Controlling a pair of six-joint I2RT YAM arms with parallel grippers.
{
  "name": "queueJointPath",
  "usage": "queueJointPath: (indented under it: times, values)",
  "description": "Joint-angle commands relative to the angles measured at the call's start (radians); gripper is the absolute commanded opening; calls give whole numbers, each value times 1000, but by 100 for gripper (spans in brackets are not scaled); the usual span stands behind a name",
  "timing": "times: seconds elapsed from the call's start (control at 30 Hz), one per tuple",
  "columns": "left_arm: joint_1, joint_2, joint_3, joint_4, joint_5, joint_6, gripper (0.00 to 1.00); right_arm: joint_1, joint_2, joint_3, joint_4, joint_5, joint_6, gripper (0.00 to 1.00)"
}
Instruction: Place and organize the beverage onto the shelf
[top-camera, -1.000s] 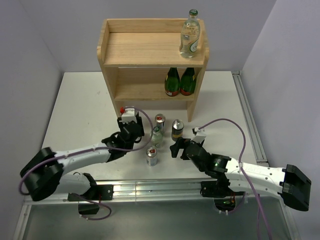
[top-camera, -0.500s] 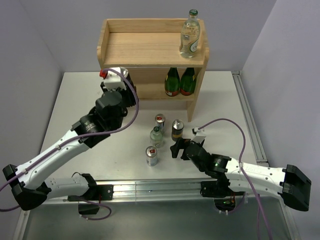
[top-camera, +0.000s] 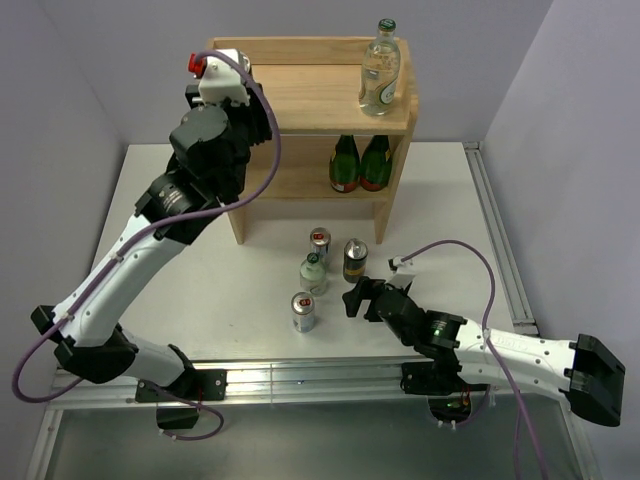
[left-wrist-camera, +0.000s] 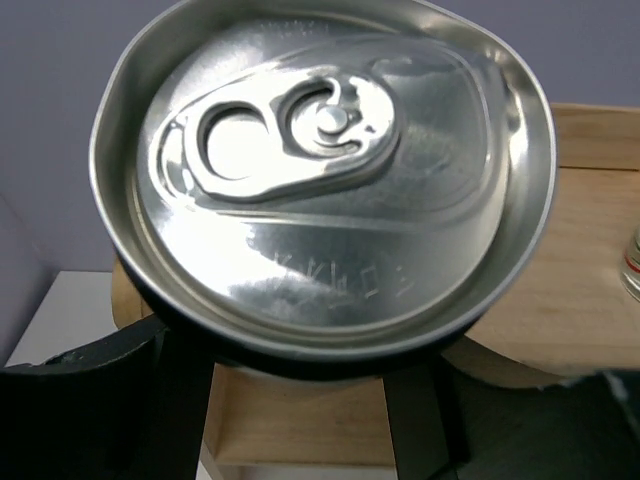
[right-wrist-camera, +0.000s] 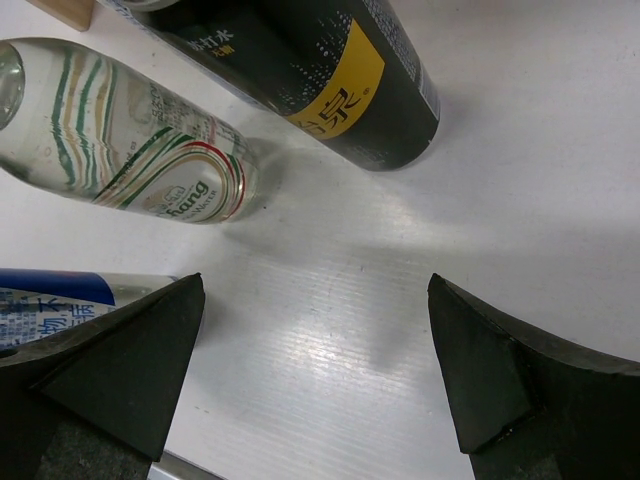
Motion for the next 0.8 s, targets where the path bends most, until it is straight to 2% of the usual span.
queueJointPath:
  times: [0.0, 0.37, 0.57, 0.67, 0.7, 0.77]
  values:
    - [48, 37, 105, 58, 19, 85, 0, -6, -26, -8, 17, 28, 13, 100]
    - [264, 201, 268, 0, 175, -16, 0, -6, -53, -21, 23, 28, 12, 100]
    - [312, 222, 263, -26, 204, -64, 2, -7, -45, -20, 26, 31, 12, 100]
    - [323, 227, 255, -31, 197, -70, 13, -6, -43, -18, 25, 34, 13, 100]
    - [327, 232, 252, -33, 195, -70, 24, -6, -42, -18, 23, 33, 13, 100]
    - [332, 238, 258, -42, 183, -70, 40, -6, -40, -18, 23, 34, 15, 100]
